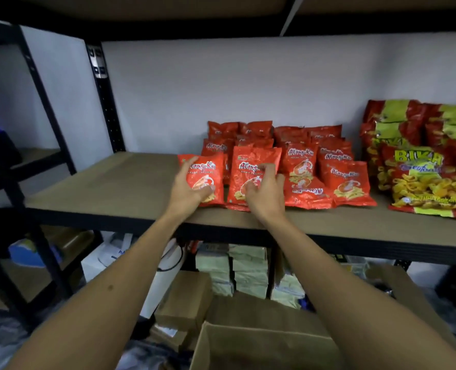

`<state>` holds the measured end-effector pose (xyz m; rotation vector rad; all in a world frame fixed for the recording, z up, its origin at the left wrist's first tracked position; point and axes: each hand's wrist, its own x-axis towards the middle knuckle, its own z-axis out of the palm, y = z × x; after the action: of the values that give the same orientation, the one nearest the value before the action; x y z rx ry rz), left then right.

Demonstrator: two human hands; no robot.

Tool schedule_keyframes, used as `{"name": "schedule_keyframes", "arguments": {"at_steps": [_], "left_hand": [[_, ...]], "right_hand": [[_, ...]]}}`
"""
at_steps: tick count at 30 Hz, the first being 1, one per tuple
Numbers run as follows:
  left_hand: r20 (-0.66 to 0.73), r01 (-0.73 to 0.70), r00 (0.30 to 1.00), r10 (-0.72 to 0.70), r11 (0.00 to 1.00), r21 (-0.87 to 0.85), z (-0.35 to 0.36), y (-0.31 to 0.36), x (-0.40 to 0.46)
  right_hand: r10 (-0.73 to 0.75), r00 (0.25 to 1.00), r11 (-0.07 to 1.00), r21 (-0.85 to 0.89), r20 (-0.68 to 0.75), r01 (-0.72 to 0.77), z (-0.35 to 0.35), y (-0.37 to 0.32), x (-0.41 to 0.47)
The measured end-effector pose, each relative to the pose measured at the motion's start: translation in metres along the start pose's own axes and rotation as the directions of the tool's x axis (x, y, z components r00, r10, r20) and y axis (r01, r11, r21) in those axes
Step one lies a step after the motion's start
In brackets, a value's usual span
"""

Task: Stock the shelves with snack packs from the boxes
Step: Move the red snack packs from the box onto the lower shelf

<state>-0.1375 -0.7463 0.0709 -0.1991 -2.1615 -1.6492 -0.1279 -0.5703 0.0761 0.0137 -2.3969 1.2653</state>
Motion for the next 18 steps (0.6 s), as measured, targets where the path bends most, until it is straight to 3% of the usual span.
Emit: {"name": "schedule_keyframes", "arguments": {"at_steps": [2, 6, 12, 18], "left_hand": [[0.057, -0.023, 0.998, 0.018, 0.996, 0.086, 0.003, -0.009, 0.021], [0.001, 0.02, 1.0, -0.021, 0.955, 0.297, 0.003, -0.034, 0.075], [0.191, -0.074, 0.98, 0.059, 0.995, 0.068, 0.002, -0.036, 0.114], [0.107, -0.114, 0.988, 0.107, 0.992, 0.058, 0.016, -0.043, 0.155]], "right_hand": [[0.01, 1.0, 0.996, -0.085, -0.009, -0.011, 0.013, -0.004, 0.02], [-0.049, 0.998, 0.968, -0.25, -0.051, 0.034, 0.029, -0.008, 0.057], [-0.1, 0.993, 0.91, -0.408, -0.06, 0.067, 0.049, -0.006, 0.098], [-0.207, 0.973, 0.874, -0.466, -0.105, 0.136, 0.056, 0.001, 0.134]]}}
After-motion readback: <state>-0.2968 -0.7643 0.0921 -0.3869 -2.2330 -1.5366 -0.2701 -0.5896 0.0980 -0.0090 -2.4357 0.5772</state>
